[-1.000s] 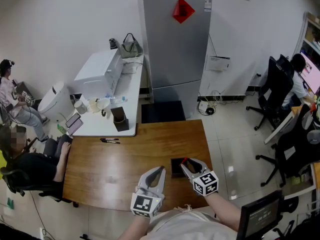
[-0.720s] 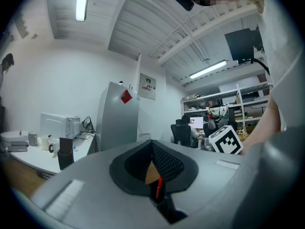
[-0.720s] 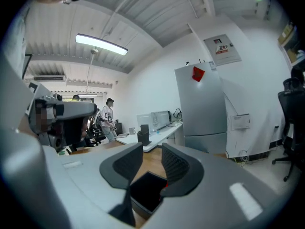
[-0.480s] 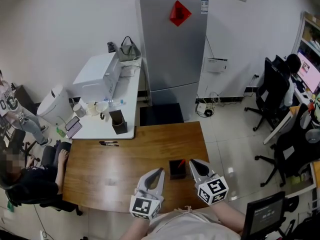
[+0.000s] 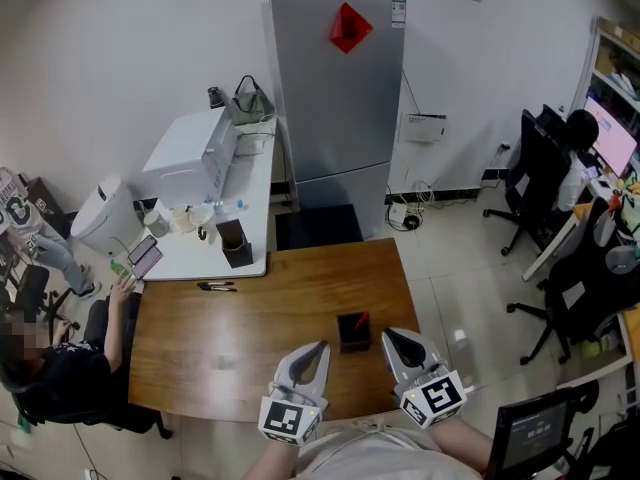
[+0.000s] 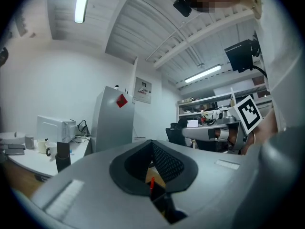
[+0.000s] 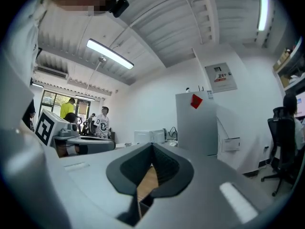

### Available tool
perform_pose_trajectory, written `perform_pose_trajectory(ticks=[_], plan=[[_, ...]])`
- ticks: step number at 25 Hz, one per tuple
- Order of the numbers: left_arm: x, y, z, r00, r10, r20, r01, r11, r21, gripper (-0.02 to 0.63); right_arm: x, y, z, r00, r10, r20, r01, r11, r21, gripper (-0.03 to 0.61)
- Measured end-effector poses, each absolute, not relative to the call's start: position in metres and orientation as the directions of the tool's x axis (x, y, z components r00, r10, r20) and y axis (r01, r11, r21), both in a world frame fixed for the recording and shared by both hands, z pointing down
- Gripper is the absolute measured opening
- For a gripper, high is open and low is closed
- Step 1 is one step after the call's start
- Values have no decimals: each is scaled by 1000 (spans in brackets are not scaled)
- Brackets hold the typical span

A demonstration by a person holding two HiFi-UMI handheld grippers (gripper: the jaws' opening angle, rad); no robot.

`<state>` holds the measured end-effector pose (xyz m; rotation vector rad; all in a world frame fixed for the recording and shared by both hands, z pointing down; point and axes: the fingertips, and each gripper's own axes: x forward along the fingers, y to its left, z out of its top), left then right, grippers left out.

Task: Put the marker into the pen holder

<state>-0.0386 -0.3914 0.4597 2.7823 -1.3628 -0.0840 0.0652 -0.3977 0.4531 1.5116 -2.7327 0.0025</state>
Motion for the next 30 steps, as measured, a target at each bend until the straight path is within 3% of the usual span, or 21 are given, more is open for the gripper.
perform_pose_trajectory(ticks=[16, 30], plan=[[-60, -307, 466, 631, -774, -53, -769, -633, 86, 8, 52, -295, 452, -480, -877, 18, -877, 480, -4, 0], [-13, -89, 484, 549, -834, -45, -828, -551, 105, 8, 94, -87, 470, -583, -811, 37, -812, 584, 10, 0]])
